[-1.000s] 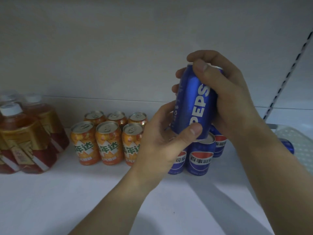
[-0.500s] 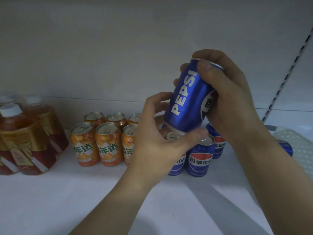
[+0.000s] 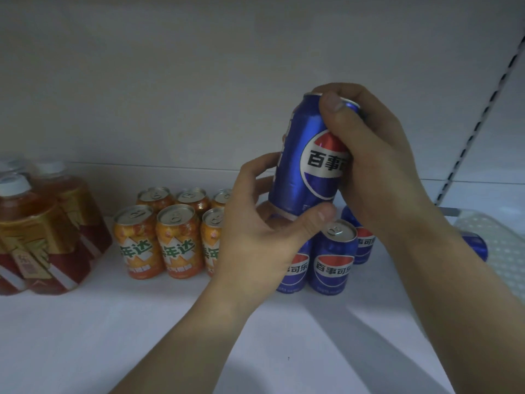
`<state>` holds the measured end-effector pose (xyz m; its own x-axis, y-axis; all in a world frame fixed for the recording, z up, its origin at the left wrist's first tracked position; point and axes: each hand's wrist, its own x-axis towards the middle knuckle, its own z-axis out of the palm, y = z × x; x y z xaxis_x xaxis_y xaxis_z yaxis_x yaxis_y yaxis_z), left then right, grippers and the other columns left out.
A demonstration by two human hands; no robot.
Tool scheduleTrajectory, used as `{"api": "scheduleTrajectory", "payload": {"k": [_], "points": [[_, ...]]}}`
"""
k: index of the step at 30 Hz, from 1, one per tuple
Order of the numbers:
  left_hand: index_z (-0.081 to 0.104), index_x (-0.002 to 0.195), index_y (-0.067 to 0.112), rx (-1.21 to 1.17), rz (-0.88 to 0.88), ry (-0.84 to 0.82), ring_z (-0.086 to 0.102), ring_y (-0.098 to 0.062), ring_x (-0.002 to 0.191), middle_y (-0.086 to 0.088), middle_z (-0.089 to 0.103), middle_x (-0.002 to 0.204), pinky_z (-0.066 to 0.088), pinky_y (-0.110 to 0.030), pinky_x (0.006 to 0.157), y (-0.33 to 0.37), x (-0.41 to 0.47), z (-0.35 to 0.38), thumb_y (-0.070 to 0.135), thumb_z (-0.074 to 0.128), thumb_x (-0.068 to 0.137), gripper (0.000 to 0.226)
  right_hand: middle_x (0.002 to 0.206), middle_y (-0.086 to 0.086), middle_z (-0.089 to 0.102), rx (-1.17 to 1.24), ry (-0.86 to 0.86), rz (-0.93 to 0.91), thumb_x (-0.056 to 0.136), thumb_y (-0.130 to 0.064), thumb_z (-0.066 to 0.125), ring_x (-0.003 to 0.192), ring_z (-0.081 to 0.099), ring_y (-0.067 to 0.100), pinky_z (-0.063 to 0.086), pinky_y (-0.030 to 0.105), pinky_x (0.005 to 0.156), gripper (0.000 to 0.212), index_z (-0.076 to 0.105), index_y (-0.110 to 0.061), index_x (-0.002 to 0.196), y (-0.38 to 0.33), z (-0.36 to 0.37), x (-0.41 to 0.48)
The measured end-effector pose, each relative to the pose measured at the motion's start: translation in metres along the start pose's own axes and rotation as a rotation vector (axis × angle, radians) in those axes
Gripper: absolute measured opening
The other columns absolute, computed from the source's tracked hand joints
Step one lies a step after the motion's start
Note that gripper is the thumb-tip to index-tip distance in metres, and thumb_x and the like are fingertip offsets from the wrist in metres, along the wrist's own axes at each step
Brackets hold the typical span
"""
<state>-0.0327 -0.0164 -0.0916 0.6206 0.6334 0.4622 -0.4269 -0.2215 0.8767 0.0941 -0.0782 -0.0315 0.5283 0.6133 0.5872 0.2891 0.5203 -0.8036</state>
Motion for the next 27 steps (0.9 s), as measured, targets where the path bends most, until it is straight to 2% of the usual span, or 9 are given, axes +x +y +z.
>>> {"api": "scheduleTrajectory", "payload": {"k": [3, 6, 8, 11, 16, 22, 27], "points": [[0.055, 0.129, 0.028, -0.038, -0.032, -0.021, 0.072, -0.013, 0.107, 0.007, 0.073, 0.119, 0.061, -0.031, 0.085, -0.003, 0.001, -0.004, 0.031, 0.087, 0.075, 0.064, 0.107, 0.004, 0.074, 0.026, -0.017, 0.025, 0.093, -0.029, 0.062, 0.096, 0.073, 0.020, 0.058, 0.035, 0.079, 0.025, 0.067, -0.015, 0.113, -0.002, -0.003, 0.000], [0.054, 0.131, 0.030, 0.017, -0.053, -0.055, 0.070, -0.012, 0.111, 0.010, 0.071, 0.121, 0.060, -0.035, 0.090, -0.004, 0.001, -0.006, 0.037, 0.083, 0.075, 0.063, 0.106, 0.002, 0.075, 0.040, -0.007, 0.010, 0.094, -0.025, 0.061, 0.094, 0.073, 0.017, 0.057, 0.032, 0.077, 0.019, 0.068, -0.016, 0.109, -0.005, -0.006, -0.001], [0.054, 0.132, 0.030, 0.093, -0.028, -0.056, 0.070, -0.007, 0.108, 0.014, 0.070, 0.121, 0.061, -0.028, 0.085, -0.004, 0.000, -0.002, 0.035, 0.088, 0.070, 0.071, 0.105, 0.001, 0.076, -0.007, 0.009, -0.005, 0.094, -0.022, 0.064, 0.093, 0.074, 0.017, 0.058, 0.031, 0.076, 0.014, 0.069, -0.017, 0.106, -0.004, -0.007, -0.002], [0.054, 0.128, 0.033, 0.153, 0.010, 0.016, 0.071, -0.001, 0.100, 0.016, 0.070, 0.116, 0.058, -0.018, 0.076, -0.006, -0.001, 0.000, 0.035, 0.086, 0.059, 0.076, 0.107, 0.001, 0.076, -0.028, 0.001, 0.007, 0.093, -0.024, 0.066, 0.097, 0.075, 0.019, 0.059, 0.033, 0.079, 0.016, 0.069, -0.018, 0.108, -0.001, -0.006, -0.002], [0.055, 0.132, 0.023, 0.084, 0.024, -0.004, 0.070, -0.008, 0.107, 0.010, 0.071, 0.119, 0.059, -0.022, 0.082, -0.009, -0.001, -0.003, 0.029, 0.080, 0.071, 0.067, 0.103, -0.004, 0.075, -0.006, -0.054, 0.039, 0.096, -0.028, 0.060, 0.098, 0.073, 0.018, 0.061, 0.042, 0.088, 0.022, 0.066, -0.018, 0.114, -0.004, -0.011, -0.002], [0.053, 0.137, 0.018, 0.044, 0.028, -0.044, 0.067, -0.015, 0.116, 0.005, 0.069, 0.127, 0.059, -0.029, 0.089, -0.009, -0.001, -0.004, 0.030, 0.075, 0.080, 0.063, 0.100, -0.008, 0.077, -0.056, -0.051, 0.025, 0.095, -0.029, 0.063, 0.097, 0.075, 0.016, 0.060, 0.033, 0.082, 0.020, 0.067, -0.021, 0.112, -0.006, -0.010, -0.002], [0.051, 0.140, 0.016, 0.040, 0.088, -0.015, 0.068, -0.017, 0.115, 0.003, 0.068, 0.128, 0.059, -0.029, 0.088, -0.011, -0.004, -0.001, 0.024, 0.074, 0.082, 0.063, 0.113, 0.001, 0.075, -0.072, -0.082, 0.062, 0.092, -0.031, 0.065, 0.103, 0.074, 0.019, 0.061, 0.036, 0.086, 0.034, 0.065, -0.016, 0.122, -0.008, -0.010, -0.003]]}}
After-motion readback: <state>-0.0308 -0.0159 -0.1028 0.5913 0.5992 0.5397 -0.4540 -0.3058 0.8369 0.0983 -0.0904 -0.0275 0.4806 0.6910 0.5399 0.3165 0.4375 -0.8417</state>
